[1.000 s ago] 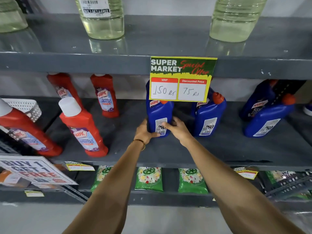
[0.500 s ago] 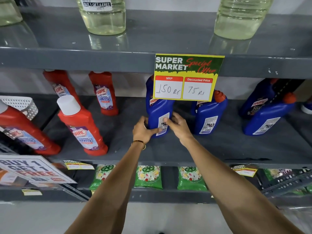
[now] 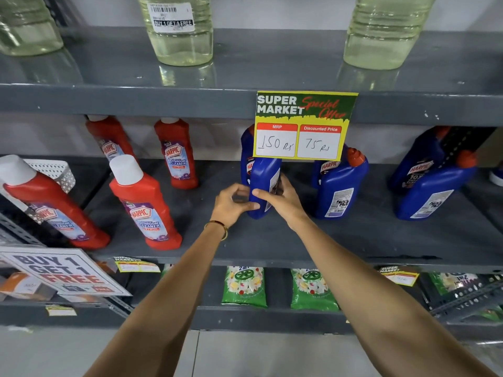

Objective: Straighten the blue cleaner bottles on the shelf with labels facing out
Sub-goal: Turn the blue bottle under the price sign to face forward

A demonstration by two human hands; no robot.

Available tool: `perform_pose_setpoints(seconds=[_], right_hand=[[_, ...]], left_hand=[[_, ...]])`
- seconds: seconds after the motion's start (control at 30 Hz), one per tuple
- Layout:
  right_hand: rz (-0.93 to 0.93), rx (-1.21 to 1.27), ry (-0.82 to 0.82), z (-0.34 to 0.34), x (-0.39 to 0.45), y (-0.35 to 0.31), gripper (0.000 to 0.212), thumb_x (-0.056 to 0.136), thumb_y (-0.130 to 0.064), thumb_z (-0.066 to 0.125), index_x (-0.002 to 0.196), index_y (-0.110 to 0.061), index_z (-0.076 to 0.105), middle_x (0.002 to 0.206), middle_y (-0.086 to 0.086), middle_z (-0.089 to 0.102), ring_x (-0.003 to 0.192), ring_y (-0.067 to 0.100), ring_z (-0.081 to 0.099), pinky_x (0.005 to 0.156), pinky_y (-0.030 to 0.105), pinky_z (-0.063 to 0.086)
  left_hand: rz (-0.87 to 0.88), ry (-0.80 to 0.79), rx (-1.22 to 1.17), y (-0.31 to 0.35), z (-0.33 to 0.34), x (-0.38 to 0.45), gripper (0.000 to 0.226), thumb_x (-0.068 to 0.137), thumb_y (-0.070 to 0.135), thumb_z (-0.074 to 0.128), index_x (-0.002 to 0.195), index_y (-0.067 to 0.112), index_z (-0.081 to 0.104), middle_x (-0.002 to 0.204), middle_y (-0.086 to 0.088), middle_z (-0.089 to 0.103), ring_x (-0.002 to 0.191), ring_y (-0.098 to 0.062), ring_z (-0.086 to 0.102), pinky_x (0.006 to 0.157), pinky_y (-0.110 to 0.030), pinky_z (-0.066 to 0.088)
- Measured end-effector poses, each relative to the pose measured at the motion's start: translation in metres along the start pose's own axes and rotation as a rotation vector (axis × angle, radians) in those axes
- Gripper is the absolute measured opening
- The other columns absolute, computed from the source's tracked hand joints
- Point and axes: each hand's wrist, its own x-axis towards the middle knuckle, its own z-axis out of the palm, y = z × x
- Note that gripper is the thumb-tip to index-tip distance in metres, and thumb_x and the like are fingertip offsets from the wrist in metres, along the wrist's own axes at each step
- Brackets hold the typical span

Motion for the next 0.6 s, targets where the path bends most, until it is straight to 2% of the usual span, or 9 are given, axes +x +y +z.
perform_pose_setpoints(seconds=[0.07, 0.17, 0.23, 0.3, 0.37, 0.5, 0.6], right_hand=[[-0.009, 0.036, -0.015, -0.002, -0.001, -0.002, 0.071, 0.061, -0.034, 0.082, 0.123, -0.032, 0.05, 0.117, -0.008, 0.064, 0.105, 0.006, 0.061, 0.084, 0.027, 0.051], [0.0, 0.056, -0.054, -0.004, -0.003, -0.005, 0.059, 0.064, -0.031, 0.081, 0.116, -0.034, 0.053, 0.116, -0.007, 0.065, 0.106, 0.01, 0.062, 0.09, 0.036, 0.053], [0.001, 0.074, -0.086, -0.007, -0.005, -0.007, 0.053, 0.064, -0.029, 0.082, 0.109, -0.036, 0.056, 0.114, -0.006, 0.067, 0.106, 0.012, 0.064, 0.092, 0.04, 0.053], [0.014, 0.099, -0.131, -0.011, -0.006, -0.011, 0.052, 0.064, -0.028, 0.081, 0.111, -0.032, 0.059, 0.114, -0.001, 0.069, 0.106, 0.017, 0.065, 0.093, 0.043, 0.053], [0.025, 0.121, -0.197, -0.015, -0.007, -0.015, 0.053, 0.065, -0.028, 0.08, 0.114, -0.028, 0.059, 0.115, 0.002, 0.069, 0.106, 0.02, 0.065, 0.092, 0.044, 0.053], [0.081, 0.178, -0.262, -0.019, -0.008, -0.016, 0.048, 0.072, -0.021, 0.076, 0.114, -0.022, 0.053, 0.118, 0.007, 0.065, 0.103, 0.021, 0.066, 0.093, 0.044, 0.052], [0.094, 0.165, -0.261, -0.02, -0.009, -0.015, 0.039, 0.074, -0.019, 0.074, 0.108, -0.018, 0.054, 0.107, 0.002, 0.068, 0.1, 0.019, 0.066, 0.095, 0.044, 0.05]], left_hand=[[-0.027, -0.068, -0.081, 0.002, -0.009, 0.002, 0.031, 0.064, 0.005, 0.078, 0.089, 0.018, 0.065, 0.092, -0.003, 0.068, 0.091, -0.023, 0.065, 0.076, -0.03, 0.055], [-0.087, -0.151, -0.157, 0.006, -0.02, 0.005, 0.03, 0.068, 0.003, 0.076, 0.09, 0.021, 0.066, 0.091, 0.001, 0.068, 0.09, -0.019, 0.064, 0.065, -0.016, 0.054], [-0.128, -0.208, -0.184, 0.009, -0.024, 0.008, 0.041, 0.068, 0.002, 0.075, 0.103, 0.021, 0.063, 0.107, -0.002, 0.066, 0.099, -0.019, 0.063, 0.071, -0.018, 0.055], [-0.17, -0.291, -0.226, 0.011, -0.025, 0.01, 0.058, 0.071, -0.002, 0.07, 0.123, 0.018, 0.052, 0.128, -0.005, 0.055, 0.114, -0.02, 0.056, 0.084, -0.027, 0.053], [-0.215, -0.404, -0.296, 0.014, -0.025, 0.012, 0.066, 0.075, -0.005, 0.065, 0.133, 0.019, 0.042, 0.136, -0.003, 0.048, 0.119, -0.019, 0.053, 0.088, -0.028, 0.053], [-0.264, -0.597, -0.412, 0.015, -0.023, 0.014, 0.061, 0.077, -0.004, 0.061, 0.127, 0.029, 0.046, 0.123, 0.006, 0.06, 0.11, -0.014, 0.06, 0.084, -0.028, 0.056], [-0.273, -0.585, -0.391, 0.012, -0.018, 0.013, 0.06, 0.074, -0.002, 0.066, 0.121, 0.031, 0.052, 0.118, 0.006, 0.064, 0.107, -0.014, 0.063, 0.082, -0.029, 0.056]])
